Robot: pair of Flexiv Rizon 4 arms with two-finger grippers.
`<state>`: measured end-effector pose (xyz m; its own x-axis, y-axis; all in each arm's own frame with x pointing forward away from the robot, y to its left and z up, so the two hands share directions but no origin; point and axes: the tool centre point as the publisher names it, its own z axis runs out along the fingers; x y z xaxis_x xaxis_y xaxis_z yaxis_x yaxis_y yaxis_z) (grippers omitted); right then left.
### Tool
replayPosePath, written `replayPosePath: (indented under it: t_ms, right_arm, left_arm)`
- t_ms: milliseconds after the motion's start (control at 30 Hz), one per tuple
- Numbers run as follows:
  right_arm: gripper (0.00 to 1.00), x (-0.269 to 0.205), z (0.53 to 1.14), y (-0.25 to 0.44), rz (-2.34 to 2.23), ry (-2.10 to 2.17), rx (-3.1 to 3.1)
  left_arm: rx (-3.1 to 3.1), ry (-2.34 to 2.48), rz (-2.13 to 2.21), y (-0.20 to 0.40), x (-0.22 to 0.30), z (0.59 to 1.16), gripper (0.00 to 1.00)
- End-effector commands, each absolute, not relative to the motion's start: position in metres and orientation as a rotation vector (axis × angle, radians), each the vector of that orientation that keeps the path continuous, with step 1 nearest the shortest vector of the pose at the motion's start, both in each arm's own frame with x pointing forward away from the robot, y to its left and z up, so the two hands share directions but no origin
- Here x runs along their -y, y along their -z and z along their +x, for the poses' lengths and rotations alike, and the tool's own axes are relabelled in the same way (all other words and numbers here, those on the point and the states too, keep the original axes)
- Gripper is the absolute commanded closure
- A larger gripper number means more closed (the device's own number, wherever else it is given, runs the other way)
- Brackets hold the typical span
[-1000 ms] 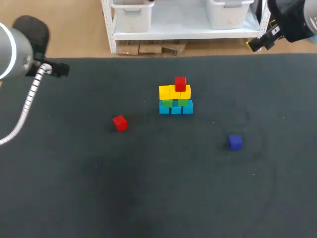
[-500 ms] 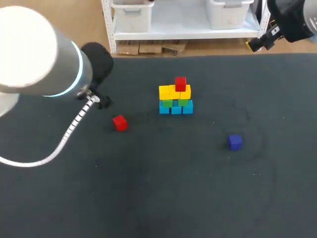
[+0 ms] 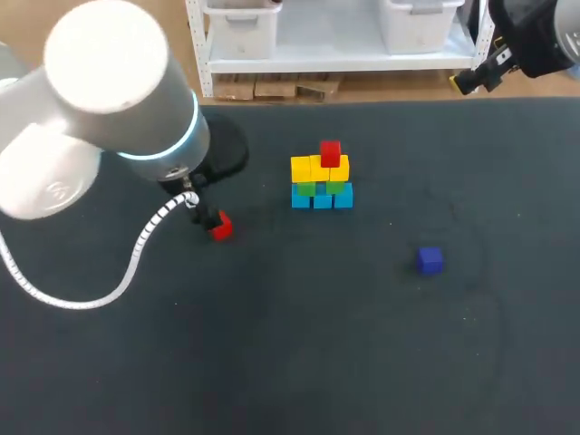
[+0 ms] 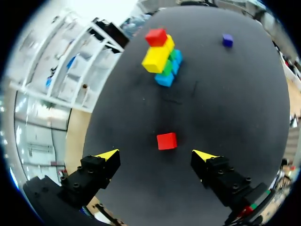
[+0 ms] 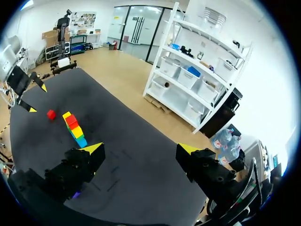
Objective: Place the blue cubes, place green cubes on the blue cubes, place the yellow cubes on the green cubes, then place the red cubes on the yellow cubes, and place purple cube on the red cubes.
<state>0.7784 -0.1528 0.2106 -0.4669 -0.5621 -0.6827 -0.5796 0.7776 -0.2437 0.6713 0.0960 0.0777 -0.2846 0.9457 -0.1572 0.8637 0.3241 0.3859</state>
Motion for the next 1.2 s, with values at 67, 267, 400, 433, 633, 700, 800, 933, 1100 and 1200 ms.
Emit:
replayPosePath:
  t_ms: [67, 267, 400, 433, 633, 700, 800, 933, 1100, 1200]
  right_arm:
    - [0.00, 0.152, 0.776, -0.208, -0.832, -0.013, -2.161]
    - [0.00, 0.152, 0.776, -0.208, -0.832, -0.013, -2.161]
    - [0.00, 0.152, 0.776, -0.208, -0.832, -0.013, -2.161]
    - [0.00, 0.152, 0.776, -0.208, -0.832, -0.013, -2.161]
    - [0.00, 0.152, 0.776, -0.208, -0.832, -0.013, -2.161]
    - [0.00, 0.152, 0.776, -0.208, -0.832, -0.013, -2.161]
    - [0.00, 0.152, 0.776, -0.208, -0.832, -0.013, -2.161]
    - [0.00, 0.152, 0.776, -0.208, -0.832, -0.013, -2.161]
    - [0.00, 0.152, 0.776, -0.208, -0.832, -0.013, -2.161]
    - [0.00, 0.152, 0.776, -0.208, -0.832, -0.013, -2.161]
  left_arm:
    - [-2.180, -0.069, 2.312, -0.055, -0.087, 0.699, 0.00]
    - [-2.330, -0.083, 2.251, -0.032, -0.092, 0.723, 0.00]
    - [-2.398, -0.037, 2.217, -0.025, -0.090, 0.724, 0.00]
    - [-2.427, -0.014, 2.195, -0.023, -0.089, 0.724, 0.00]
    - [-2.590, 0.033, 2.020, -0.028, -0.089, 0.710, 0.00]
    - [-2.638, 0.057, 1.951, -0.035, -0.094, 0.702, 0.00]
    - [-2.667, 0.050, 1.843, -0.043, -0.101, 0.689, 0.00]
    - [-2.671, 0.009, 1.712, -0.046, -0.106, 0.677, 0.00]
    - [-2.607, -0.041, 1.641, -0.045, -0.098, 0.660, 0.00]
    - [-2.565, -0.074, 1.651, -0.038, -0.090, 0.654, 0.00]
